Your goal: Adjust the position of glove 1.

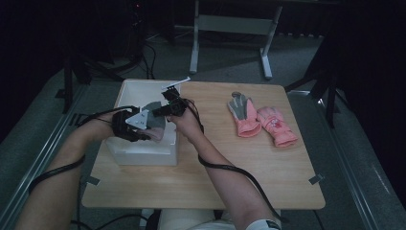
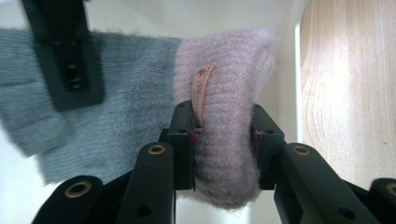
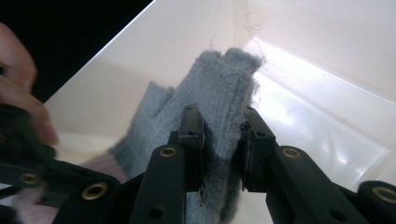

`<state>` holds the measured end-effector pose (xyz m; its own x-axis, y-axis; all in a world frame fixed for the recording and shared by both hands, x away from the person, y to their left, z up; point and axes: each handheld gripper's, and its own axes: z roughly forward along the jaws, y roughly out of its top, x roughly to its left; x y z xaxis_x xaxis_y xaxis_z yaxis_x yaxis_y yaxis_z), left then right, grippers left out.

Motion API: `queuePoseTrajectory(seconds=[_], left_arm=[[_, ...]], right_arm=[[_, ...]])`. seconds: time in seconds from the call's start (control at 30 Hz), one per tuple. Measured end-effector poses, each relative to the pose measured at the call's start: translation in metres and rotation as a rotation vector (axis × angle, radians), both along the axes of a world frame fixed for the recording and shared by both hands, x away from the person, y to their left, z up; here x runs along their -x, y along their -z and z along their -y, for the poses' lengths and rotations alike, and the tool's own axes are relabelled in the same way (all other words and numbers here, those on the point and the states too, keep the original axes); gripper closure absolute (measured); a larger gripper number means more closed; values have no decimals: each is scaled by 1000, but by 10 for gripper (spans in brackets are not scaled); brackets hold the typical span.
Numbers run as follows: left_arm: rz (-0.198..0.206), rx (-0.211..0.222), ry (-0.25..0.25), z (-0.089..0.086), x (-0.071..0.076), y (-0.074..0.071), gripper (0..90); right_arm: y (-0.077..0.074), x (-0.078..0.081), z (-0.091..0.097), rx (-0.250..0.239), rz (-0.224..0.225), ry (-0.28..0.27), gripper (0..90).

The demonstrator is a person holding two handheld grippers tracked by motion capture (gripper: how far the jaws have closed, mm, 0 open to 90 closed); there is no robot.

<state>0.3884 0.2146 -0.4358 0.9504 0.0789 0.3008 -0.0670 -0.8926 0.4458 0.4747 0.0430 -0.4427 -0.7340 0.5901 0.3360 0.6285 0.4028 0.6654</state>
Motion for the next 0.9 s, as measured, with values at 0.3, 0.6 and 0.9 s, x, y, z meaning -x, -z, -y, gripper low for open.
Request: queuePoseTrajectory(seconds=[0.3,0.6,0.9], left_arm=[[-27,-157,-23,15,-14,20,632],[-112,-185,-87,21,-19,33,517],[-43,-77,-229,12,-11,6,415]], right_arm=[[-5,-4,-1,88,51,28,563],[-9,-5,24,22,23,32,533],[-24,7,53,-31,56,12,505]])
